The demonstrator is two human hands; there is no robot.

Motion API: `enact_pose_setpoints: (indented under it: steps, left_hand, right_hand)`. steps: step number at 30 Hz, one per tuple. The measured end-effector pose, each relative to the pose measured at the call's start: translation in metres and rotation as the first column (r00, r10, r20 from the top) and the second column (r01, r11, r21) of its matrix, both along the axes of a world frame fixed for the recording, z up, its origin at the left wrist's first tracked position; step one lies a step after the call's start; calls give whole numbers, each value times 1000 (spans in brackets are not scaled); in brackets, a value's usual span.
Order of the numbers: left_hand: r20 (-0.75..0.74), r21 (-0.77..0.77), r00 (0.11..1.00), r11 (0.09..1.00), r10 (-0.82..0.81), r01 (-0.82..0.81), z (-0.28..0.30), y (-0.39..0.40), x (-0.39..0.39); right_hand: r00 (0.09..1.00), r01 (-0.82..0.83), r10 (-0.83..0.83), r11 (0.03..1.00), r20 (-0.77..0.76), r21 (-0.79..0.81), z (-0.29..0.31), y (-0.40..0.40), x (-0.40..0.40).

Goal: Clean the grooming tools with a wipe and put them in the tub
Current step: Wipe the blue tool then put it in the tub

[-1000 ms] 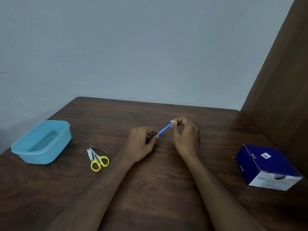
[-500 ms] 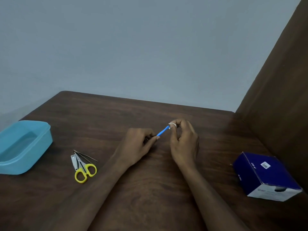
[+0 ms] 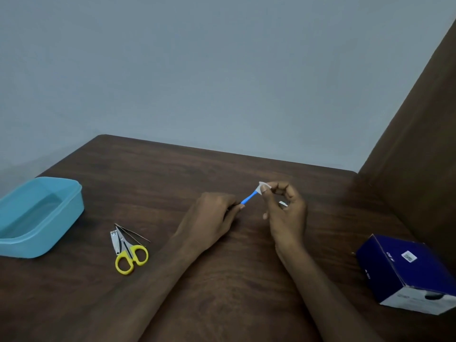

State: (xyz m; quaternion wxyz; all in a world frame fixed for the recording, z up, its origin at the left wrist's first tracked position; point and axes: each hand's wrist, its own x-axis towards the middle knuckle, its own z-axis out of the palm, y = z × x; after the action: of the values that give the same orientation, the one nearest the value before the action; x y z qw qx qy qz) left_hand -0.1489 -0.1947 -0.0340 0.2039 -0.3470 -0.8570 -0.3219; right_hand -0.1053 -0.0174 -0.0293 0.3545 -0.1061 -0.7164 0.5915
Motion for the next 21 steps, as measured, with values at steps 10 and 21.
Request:
enact_pose_setpoints:
  steps: [10, 21]
  left_hand:
    - [11, 39, 1000, 999, -7, 7, -1, 0, -4]
    - [22, 44, 999, 999, -31, 30, -1, 0, -7]
  right_hand:
    - [986, 163, -167, 979, 25, 122, 6, 16, -4]
    - [994, -104, 104, 939, 16, 328, -6, 11, -9]
